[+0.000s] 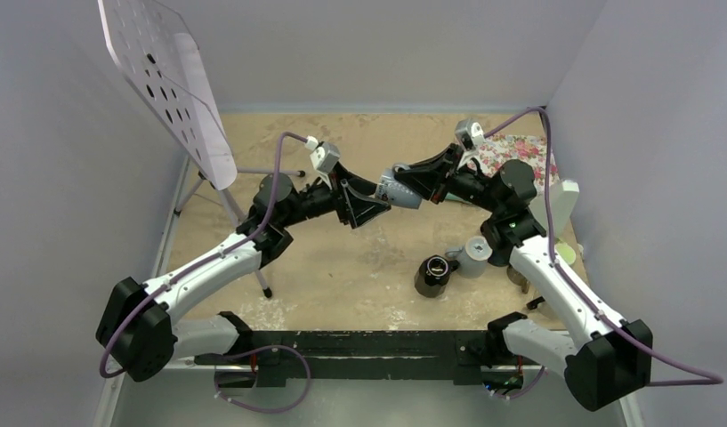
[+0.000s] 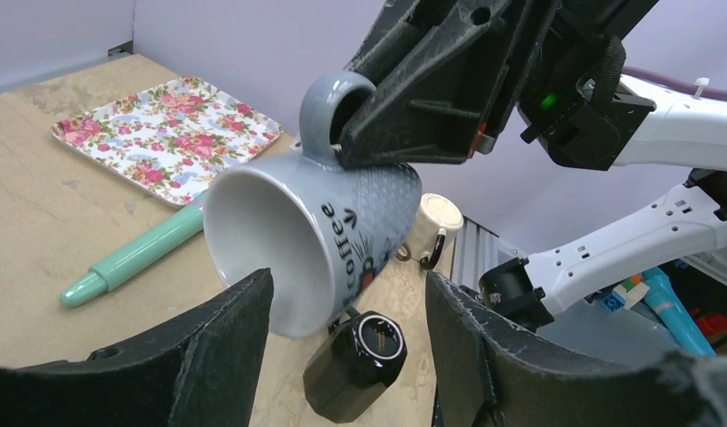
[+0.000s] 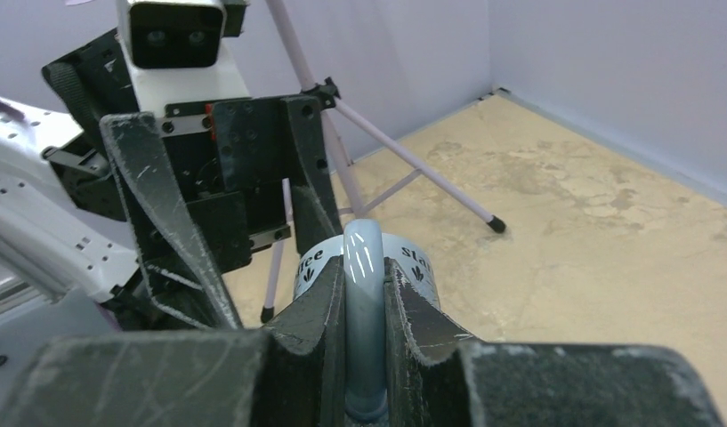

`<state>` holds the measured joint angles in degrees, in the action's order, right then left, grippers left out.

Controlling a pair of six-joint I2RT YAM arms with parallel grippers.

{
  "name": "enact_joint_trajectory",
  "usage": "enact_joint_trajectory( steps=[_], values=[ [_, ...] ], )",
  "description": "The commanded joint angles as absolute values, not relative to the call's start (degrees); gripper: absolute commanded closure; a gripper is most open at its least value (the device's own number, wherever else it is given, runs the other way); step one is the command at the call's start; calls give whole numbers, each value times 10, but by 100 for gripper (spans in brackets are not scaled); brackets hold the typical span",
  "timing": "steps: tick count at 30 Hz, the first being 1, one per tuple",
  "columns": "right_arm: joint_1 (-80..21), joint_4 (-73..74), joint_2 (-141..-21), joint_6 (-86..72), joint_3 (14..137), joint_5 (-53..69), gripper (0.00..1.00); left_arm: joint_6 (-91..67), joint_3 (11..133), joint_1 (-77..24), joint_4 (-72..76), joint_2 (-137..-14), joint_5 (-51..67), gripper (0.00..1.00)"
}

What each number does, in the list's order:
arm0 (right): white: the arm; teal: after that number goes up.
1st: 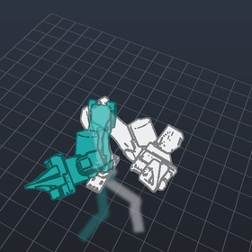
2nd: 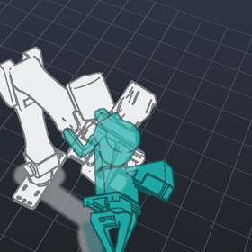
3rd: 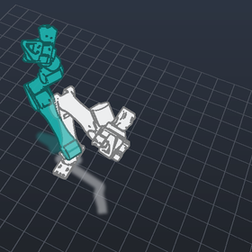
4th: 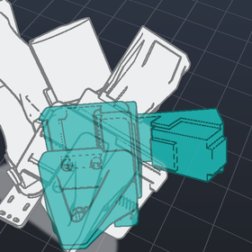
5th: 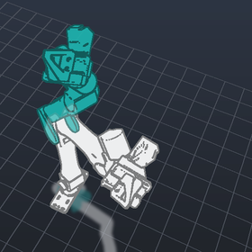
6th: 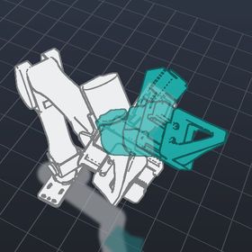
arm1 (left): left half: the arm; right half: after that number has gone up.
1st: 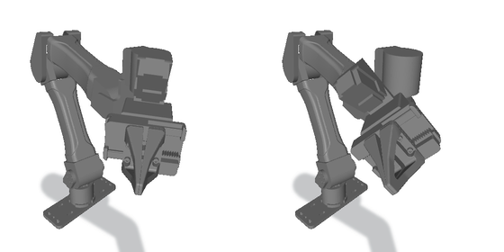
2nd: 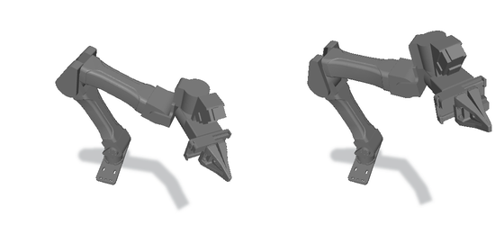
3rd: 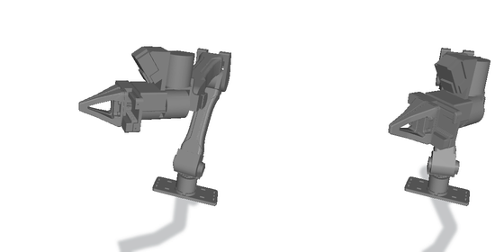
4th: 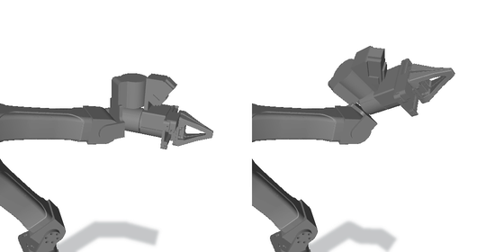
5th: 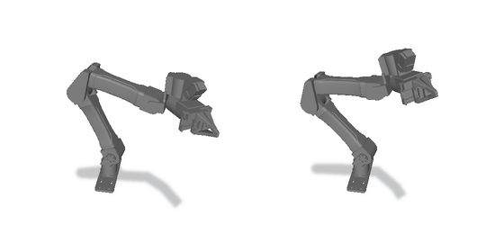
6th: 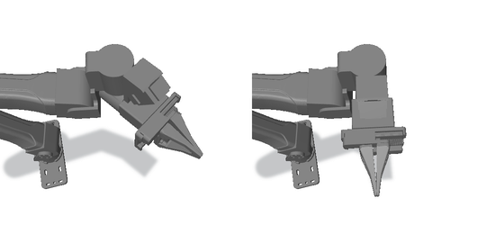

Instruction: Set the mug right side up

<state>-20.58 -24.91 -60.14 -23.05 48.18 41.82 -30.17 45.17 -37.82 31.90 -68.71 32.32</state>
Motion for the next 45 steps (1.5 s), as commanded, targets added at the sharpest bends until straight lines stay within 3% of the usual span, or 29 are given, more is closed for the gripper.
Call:
enact_joint_trajectory(
  steps=[1,3,7,8,9,13,17,20,27,30,31,32,37,45],
  values=[
    [-215,-326,-605,-259,507,461,100,-315,486,-377,357,-699,327,35],
    [-219,-347,-609,-271,500,464,100,-308,491,-380,364,-703,336,41],
    [-226,-400,-626,-299,490,463,100,-302,493,-383,363,-710,340,71],
    [-228,-409,-631,-302,492,462,100,-302,491,-384,361,-709,340,80],
    [-230,-412,-636,-303,494,461,100,-302,488,-383,359,-708,339,99],
    [-231,-343,-641,-253,504,444,100,-246,476,-383,329,-691,335,100],
    [-231,-221,-632,-176,510,414,77,-55,455,-382,238,-671,337,100],
    [-231,-184,-644,-152,505,403,54,83,434,-383,190,-663,352,100],
    [-230,-134,-682,-133,504,389,37,272,426,-383,52,-680,398,100],
    [-237,-73,-688,-129,544,309,23,432,444,-382,-80,-678,415,100],
    [-251,-35,-695,-130,565,265,9,496,450,-383,-140,-677,416,100],
    [-260,-14,-705,-131,587,222,6,558,455,-382,-168,-677,415,100],
    [-375,161,-805,-139,718,58,5,735,480,-383,-269,-685,368,100],
    [-463,298,-923,-134,825,25,18,787,491,-383,-285,-688,349,100]
  ],
)
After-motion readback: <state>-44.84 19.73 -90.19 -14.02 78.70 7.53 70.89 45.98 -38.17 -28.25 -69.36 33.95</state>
